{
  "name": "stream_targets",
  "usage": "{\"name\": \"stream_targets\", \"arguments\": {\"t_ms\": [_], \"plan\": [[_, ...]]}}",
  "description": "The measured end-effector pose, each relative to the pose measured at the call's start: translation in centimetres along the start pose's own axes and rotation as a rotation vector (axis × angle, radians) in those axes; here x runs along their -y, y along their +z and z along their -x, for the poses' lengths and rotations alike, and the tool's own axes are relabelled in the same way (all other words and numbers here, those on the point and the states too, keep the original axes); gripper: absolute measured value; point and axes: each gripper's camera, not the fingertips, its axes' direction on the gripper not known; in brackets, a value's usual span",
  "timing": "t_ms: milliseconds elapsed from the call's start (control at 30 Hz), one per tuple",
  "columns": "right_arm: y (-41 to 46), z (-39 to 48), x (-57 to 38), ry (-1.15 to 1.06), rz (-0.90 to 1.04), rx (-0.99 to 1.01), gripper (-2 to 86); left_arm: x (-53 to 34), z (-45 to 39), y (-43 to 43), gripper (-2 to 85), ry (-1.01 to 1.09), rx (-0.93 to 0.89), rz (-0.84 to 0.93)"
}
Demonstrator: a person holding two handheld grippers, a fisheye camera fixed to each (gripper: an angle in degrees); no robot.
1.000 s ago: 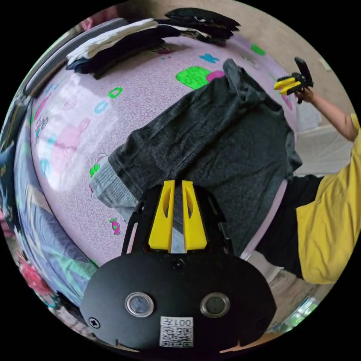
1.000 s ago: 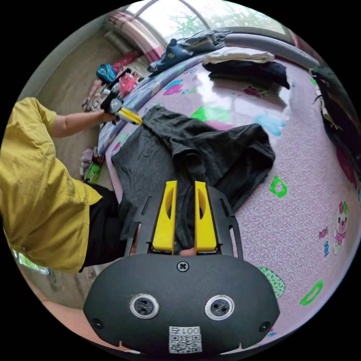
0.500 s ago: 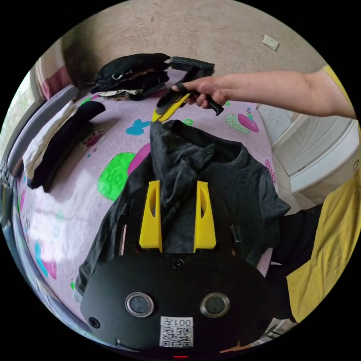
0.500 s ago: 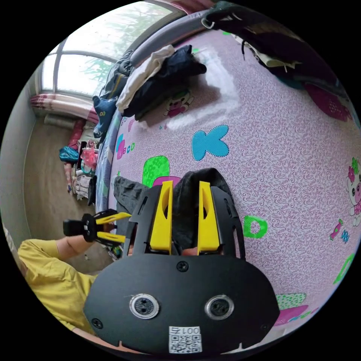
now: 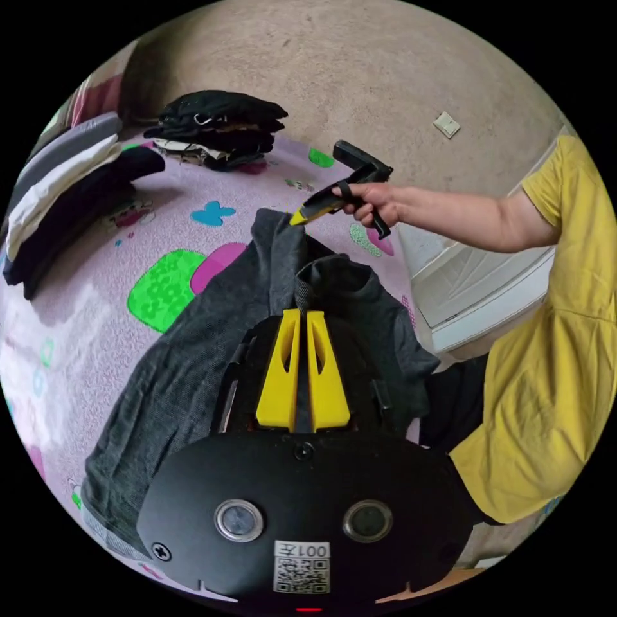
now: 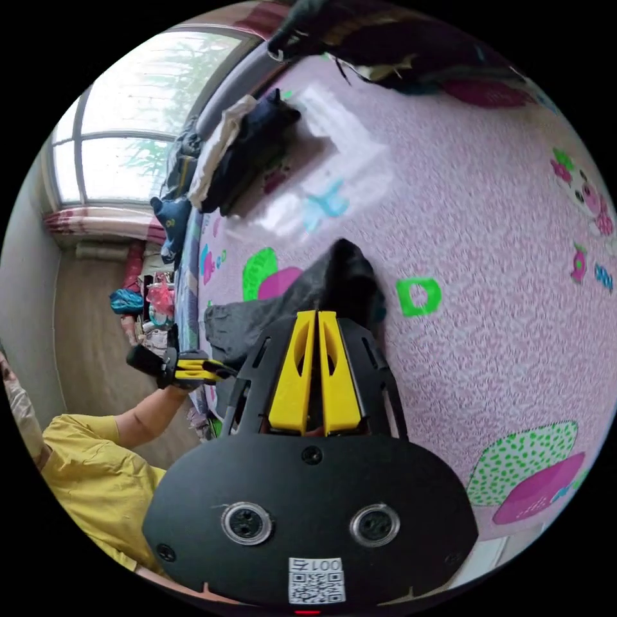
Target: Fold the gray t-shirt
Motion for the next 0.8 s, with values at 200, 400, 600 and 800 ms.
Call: {"name": "stream_targets", "arguments": {"t_ms": [200, 400, 600, 800], "plan": [[0.6, -2.3, -1.0, 0.046, 0.041, 0.013, 0.8, -0.5, 0.2, 1.1, -1.1, 0.120, -0.084, 0.145], [-2.5, -0.8, -0.6, -0.025, -0.053, -0.031, 1.5, -1.1, -2.1, 2.4, -1.1, 0.300, 0.035, 0.245], [-0.9, 1.5, 1.9, -0.115, -0.015, -0.117, 2.0, -1.5, -2.5, 3.1, -1.2, 0.292, 0.082, 0.255], [-1.4, 2.7, 2.2, -0.171, -0.052, -0.132, 0.9, -1.8, -3.0, 2.1, -1.0, 0.266, 0.137, 0.200]]}}
